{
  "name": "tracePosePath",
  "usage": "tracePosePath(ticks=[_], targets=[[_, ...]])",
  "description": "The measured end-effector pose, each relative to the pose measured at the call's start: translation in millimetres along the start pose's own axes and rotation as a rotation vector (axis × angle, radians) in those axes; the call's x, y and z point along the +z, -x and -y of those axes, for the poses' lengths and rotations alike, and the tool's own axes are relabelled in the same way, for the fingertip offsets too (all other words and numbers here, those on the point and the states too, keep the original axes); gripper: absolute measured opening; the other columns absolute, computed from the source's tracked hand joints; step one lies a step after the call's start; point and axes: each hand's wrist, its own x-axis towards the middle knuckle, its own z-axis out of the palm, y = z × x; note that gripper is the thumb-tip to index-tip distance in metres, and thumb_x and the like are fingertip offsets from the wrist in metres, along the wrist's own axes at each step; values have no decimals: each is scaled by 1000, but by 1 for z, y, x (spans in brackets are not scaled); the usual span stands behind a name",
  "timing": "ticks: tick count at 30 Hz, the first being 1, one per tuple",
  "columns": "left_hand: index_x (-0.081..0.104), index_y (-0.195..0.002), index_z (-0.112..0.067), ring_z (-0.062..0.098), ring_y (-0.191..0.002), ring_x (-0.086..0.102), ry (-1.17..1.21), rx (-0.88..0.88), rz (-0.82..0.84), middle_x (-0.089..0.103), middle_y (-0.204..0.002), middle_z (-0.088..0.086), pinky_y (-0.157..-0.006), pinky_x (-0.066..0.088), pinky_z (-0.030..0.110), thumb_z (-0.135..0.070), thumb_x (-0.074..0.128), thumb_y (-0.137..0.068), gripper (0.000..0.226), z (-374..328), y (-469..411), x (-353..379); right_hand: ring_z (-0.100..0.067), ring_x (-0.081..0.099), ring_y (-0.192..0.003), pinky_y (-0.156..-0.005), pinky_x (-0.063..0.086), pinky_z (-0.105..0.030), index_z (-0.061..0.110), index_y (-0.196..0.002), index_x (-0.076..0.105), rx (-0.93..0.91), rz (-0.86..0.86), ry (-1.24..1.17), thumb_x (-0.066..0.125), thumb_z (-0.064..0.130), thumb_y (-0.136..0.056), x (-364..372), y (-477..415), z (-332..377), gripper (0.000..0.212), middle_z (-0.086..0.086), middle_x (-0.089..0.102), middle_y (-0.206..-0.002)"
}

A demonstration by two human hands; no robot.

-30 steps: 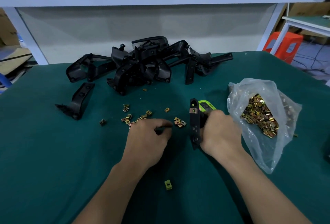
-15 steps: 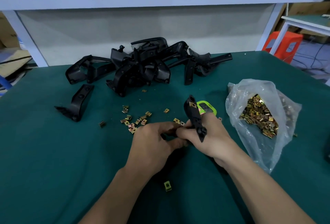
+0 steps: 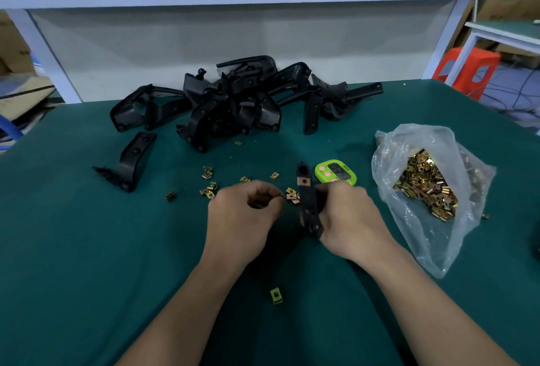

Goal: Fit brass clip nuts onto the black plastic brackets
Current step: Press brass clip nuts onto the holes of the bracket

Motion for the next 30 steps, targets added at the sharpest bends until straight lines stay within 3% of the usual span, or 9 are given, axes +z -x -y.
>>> tracePosePath(ticks=[2,4,7,11,16,18,22,26,30], targets=[[78,-80,-39,-7,-67,68,49,-19,-13,73,-72,-24,-58,44,3,-19,79,-82,20,1,-1,0,-33,52,-72,-64,41,-32,34,-94,71,36,-66,133,75,32,-75,1,-1,-1,19,9,47,-63],[80,-92,-42,-9,-72,68,73,-38,-22,74,-78,-26,-61,45,2,-21,79,-84,23,3,-2,1,-34,58,-77,-64,40,-32,35,-97,72,54,-70,99,75,38,-78,3,-3,-3,20,7,53,-68],[77,-84,-46,-8,-77,69,101,-39,0,74,-81,-27,-65,47,3,-21,78,-86,25,3,-3,0,-34,60,-81,-64,40,-32,36,-97,72,58,-77,82,74,44,-79,6,-6,-6,20,5,58,-74],[77,-80,-30,13,-61,71,240,-111,51,77,-71,-4,-57,55,21,-27,83,-84,8,0,-1,0,-32,64,-89,-67,47,-34,37,-100,70,51,-72,58,76,46,-77,7,-6,-8,25,5,71,-86],[77,-73,-34,8,-53,66,273,-132,52,75,-64,0,-51,51,17,-41,80,-84,13,-2,1,-1,-22,63,-85,-78,53,-36,44,-106,59,-51,-20,-105,74,43,-79,4,-5,-10,31,15,68,-83],[78,-75,-36,8,-60,71,276,-121,57,76,-67,-2,-56,53,16,-34,80,-86,12,-1,0,-1,-18,62,-87,-75,49,-32,46,-117,56,-81,-41,-135,72,39,-81,4,-4,-8,40,20,64,-81],[81,-76,-35,11,-65,71,314,-104,60,77,-72,-1,-61,55,20,-19,82,-85,18,1,-2,-1,-13,59,-83,-68,44,-30,51,-117,50,-111,-78,-145,70,32,-80,5,-3,-6,47,28,58,-78],[82,-84,-43,3,-78,73,328,-109,92,79,-85,-8,-68,52,12,-6,78,-87,37,1,-3,-1,-20,65,-98,-74,50,-34,50,-128,47,-111,-131,-43,73,32,-81,5,-1,-5,57,16,69,-106],[83,-87,-42,4,-80,72,385,-146,197,80,-88,-5,-69,51,12,-7,68,-96,38,-5,-1,-2,-25,64,-108,-84,52,-39,45,-138,49,-81,-187,28,76,30,-83,3,-3,-4,63,11,65,-126]])
